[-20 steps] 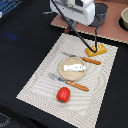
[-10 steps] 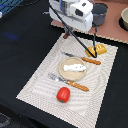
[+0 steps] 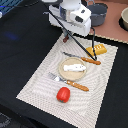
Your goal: Interact with the objects in diverse but meaningful ways.
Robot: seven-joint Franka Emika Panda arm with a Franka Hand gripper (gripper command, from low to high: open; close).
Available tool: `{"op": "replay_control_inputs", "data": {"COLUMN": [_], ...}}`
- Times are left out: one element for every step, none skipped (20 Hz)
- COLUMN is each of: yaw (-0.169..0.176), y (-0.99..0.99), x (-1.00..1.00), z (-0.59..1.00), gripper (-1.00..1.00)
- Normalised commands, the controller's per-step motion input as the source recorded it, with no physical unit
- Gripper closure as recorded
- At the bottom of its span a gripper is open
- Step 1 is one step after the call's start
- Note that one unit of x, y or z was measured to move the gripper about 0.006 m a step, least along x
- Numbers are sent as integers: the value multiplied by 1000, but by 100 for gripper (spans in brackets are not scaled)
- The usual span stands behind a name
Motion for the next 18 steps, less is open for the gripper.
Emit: {"op": "replay_control_inputs", "data": {"yaw": [0,0,0,0,0,0,0,0,0,0,0,0,0,0,0,0,0,0], "y": [0,0,0,0,0,0,0,0,0,0,0,0,0,0,0,0,0,0], "x": [180,191,191,191,160,137,114,120,86,60,80,100,71,86,86,60,54,31], "z": [-191,-186,-160,-166,-177,-191,-211,-229,-249,-260,-266,-269,-260,-260,-243,-220,-194,-177], "gripper": [100,100,100,100,100,100,100,100,100,100,100,100,100,100,100,100,100,-100]}}
